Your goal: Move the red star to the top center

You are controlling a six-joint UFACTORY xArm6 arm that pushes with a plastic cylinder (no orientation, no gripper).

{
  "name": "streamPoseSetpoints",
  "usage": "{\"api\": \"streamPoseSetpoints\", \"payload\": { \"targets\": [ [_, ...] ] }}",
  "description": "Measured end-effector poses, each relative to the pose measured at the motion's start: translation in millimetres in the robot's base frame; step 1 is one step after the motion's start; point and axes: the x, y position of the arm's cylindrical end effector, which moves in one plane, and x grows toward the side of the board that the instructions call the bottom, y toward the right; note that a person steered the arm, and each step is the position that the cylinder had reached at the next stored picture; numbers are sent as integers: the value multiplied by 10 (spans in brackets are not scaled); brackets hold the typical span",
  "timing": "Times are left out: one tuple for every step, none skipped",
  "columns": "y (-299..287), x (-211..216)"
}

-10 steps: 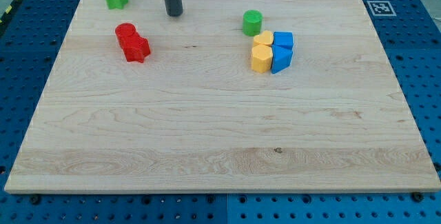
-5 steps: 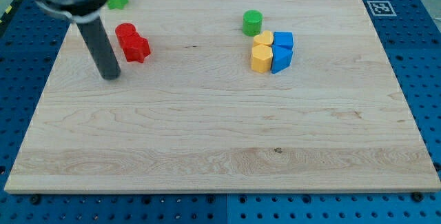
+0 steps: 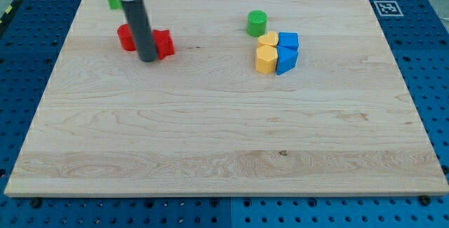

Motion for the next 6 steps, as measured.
{"api": "streamPoseSetpoints", "payload": {
  "targets": [
    [159,-140],
    [163,-267],
    [247,-427],
    [534,-516],
    [800,-686],
    [804,-849]
  ]
}}
